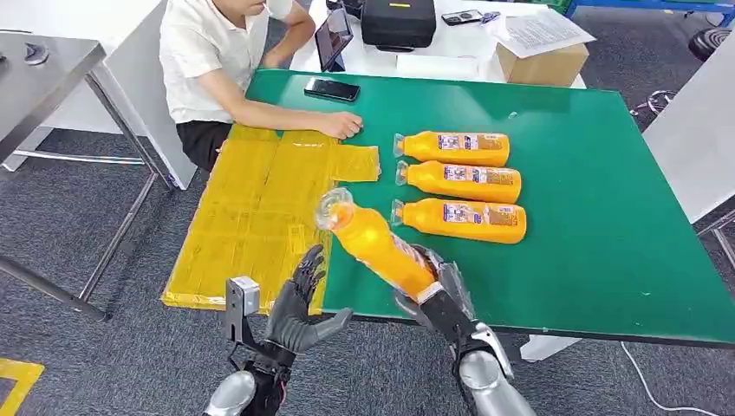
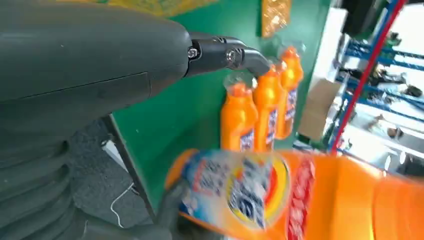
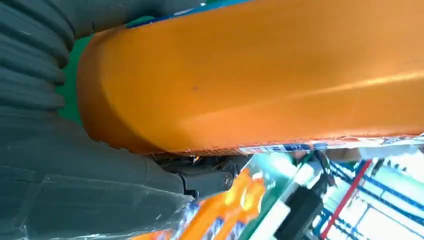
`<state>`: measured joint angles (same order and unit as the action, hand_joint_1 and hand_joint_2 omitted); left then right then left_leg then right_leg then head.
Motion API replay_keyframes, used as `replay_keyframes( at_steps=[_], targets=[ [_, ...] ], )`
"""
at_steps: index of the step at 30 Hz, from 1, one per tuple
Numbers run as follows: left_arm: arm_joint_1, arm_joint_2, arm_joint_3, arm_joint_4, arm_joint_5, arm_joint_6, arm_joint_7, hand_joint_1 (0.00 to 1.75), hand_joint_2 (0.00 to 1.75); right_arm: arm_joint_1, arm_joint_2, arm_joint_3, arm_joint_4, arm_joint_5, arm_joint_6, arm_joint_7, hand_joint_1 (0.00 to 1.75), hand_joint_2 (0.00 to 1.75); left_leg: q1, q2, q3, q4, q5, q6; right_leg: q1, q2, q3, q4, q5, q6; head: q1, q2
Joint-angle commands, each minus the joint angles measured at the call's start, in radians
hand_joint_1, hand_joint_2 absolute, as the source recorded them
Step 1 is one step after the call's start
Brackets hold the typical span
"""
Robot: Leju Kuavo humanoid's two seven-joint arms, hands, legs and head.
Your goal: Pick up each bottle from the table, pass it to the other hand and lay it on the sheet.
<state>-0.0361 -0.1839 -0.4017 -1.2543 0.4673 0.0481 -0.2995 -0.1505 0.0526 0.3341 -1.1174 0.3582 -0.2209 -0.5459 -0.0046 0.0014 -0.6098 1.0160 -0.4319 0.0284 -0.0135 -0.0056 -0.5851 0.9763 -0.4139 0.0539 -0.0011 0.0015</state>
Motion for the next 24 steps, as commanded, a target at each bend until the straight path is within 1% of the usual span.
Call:
replay_keyframes(
  at_steps=[1,3,4,8,10,11,13,14,17,20,23,24],
  targets=[
    [-0.046,0.029,-0.042,-0.011,0.009,-0.030,-0.004,0.00,1.75,-0.103,0.060,0.099,0.254,0.027,-0.007,-0.009,1.75,1.75,0.001,0.003,0.005,-0.001,-0.001,-0.003,0.001,0.004,0.003,-0.001,-0.001,-0.003,0.000,0.000],
    [-0.050,0.018,-0.035,-0.026,0.019,-0.038,-0.012,0.00,1.75,-0.117,0.079,0.130,0.314,0.046,-0.010,-0.023,1.75,1.75,0.001,0.002,0.002,-0.001,-0.001,-0.001,0.001,0.003,0.001,0.000,0.000,-0.002,0.000,0.000],
    [-0.055,0.012,-0.032,-0.040,0.016,-0.029,-0.017,0.00,1.75,-0.118,0.093,0.154,0.345,0.060,-0.017,-0.036,1.75,1.75,0.002,0.004,0.004,0.000,-0.002,-0.002,0.002,0.004,0.003,-0.001,0.000,-0.002,0.000,0.000],
    [-0.057,-0.001,-0.022,-0.043,0.043,-0.026,-0.011,0.00,1.75,-0.098,0.126,0.197,0.365,0.083,-0.050,-0.063,1.75,1.75,0.001,0.001,0.003,-0.001,-0.001,-0.002,0.001,0.001,0.002,0.000,-0.001,-0.002,0.000,0.000],
    [-0.057,-0.001,-0.022,-0.043,0.043,-0.026,-0.011,0.00,1.75,-0.098,0.126,0.197,0.365,0.083,-0.050,-0.063,1.75,1.75,0.001,0.001,0.001,-0.001,0.000,-0.001,0.001,0.001,0.000,0.000,0.000,-0.001,0.000,0.000],
    [-0.058,0.000,-0.022,-0.038,0.043,-0.026,-0.011,0.00,1.75,-0.095,0.129,0.200,0.366,0.084,-0.055,-0.064,1.75,1.75,0.001,0.001,0.003,-0.001,-0.001,-0.002,0.001,0.001,0.002,0.000,-0.001,-0.002,0.000,0.000],
    [-0.062,-0.001,-0.021,-0.029,0.046,-0.027,-0.012,0.00,1.75,-0.100,0.128,0.202,0.373,0.082,-0.056,-0.065,1.75,1.75,0.001,0.000,0.001,-0.001,0.000,-0.001,0.001,0.001,0.000,0.000,0.000,-0.001,0.000,0.000],
    [-0.062,-0.001,-0.021,-0.029,0.046,-0.027,-0.012,0.00,1.75,-0.100,0.128,0.202,0.373,0.082,-0.056,-0.065,1.75,1.75,0.001,0.001,0.003,-0.001,-0.001,-0.002,0.001,0.001,0.002,0.000,-0.001,-0.002,0.000,0.000],
    [-0.061,-0.001,-0.021,-0.029,0.047,-0.027,-0.012,0.00,1.75,-0.102,0.126,0.202,0.373,0.082,-0.056,-0.065,1.75,1.75,0.001,0.000,-0.001,0.000,0.000,-0.001,0.001,0.000,-0.001,0.000,0.000,-0.001,0.000,0.000],
    [-0.063,-0.004,-0.016,-0.025,0.059,-0.027,-0.011,0.00,1.75,-0.104,0.127,0.212,0.379,0.084,-0.053,-0.067,1.73,1.75,0.001,0.000,0.002,0.000,-0.001,-0.002,0.001,0.000,0.001,0.000,-0.001,-0.002,0.000,0.000],
    [-0.079,-0.015,-0.001,0.002,0.105,-0.021,0.005,0.00,1.75,-0.099,0.142,0.250,0.391,0.124,-0.137,-0.097,1.68,1.75,0.001,0.000,-0.001,-0.001,0.000,-0.001,0.000,0.000,-0.001,0.000,0.000,-0.001,0.000,0.000],
    [-0.089,-0.023,0.010,0.018,0.145,-0.014,0.016,0.00,1.75,-0.090,0.149,0.265,0.378,0.107,-0.168,-0.148,1.61,1.75,0.001,0.000,0.000,-0.001,-0.001,-0.001,0.000,0.000,0.000,0.000,-0.001,-0.002,0.000,0.000]
  ],
)
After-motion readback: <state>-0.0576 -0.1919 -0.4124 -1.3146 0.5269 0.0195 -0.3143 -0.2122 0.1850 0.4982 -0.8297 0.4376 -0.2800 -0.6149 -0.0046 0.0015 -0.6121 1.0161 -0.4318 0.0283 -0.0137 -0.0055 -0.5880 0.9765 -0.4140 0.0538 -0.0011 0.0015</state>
